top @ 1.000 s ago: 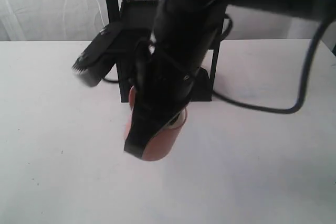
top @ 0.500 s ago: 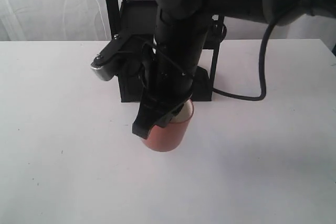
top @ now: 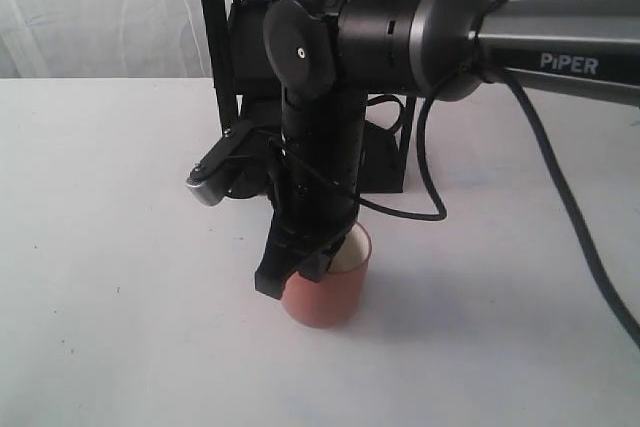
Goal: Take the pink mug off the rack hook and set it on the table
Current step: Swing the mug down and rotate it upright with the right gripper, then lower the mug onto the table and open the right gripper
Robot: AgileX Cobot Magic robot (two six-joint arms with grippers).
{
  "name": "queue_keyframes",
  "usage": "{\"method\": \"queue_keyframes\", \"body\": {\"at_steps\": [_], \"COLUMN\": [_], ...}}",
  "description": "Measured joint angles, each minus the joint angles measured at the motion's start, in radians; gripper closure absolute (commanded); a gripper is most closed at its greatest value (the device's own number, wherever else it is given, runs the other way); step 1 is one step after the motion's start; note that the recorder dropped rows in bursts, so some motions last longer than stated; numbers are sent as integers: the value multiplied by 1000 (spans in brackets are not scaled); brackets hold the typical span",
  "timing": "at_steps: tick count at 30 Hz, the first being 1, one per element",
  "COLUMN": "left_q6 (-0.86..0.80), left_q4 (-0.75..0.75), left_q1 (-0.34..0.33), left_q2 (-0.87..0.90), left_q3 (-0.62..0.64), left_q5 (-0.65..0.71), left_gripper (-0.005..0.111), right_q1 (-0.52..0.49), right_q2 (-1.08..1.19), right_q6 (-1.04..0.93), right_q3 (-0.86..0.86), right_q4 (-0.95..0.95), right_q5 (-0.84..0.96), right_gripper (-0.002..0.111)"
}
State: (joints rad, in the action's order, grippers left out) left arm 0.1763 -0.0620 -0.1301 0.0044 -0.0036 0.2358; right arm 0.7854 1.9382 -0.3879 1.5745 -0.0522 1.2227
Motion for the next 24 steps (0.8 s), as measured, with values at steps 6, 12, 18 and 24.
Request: {"method": "queue_keyframes", "body": {"at_steps": [6,12,18,24], "left_q6": [0,0,0,0], "left_q4": [0,0,0,0], "left_q1": [0,0,0,0], "left_q2": [0,0,0,0], "left_q3": [0,0,0,0], "left_q5": [0,0,0,0], "left_gripper": [107,107,107,107], "right_q1": [0,0,0,0], "right_q2": [4,4,4,11], "right_q6": [0,0,-2,-2], "right_q3": [0,0,0,0], "right_q4": [0,-4,-21,-23], "right_q5": [-54,-112,-147,-146], "right_gripper": [108,108,108,108]}}
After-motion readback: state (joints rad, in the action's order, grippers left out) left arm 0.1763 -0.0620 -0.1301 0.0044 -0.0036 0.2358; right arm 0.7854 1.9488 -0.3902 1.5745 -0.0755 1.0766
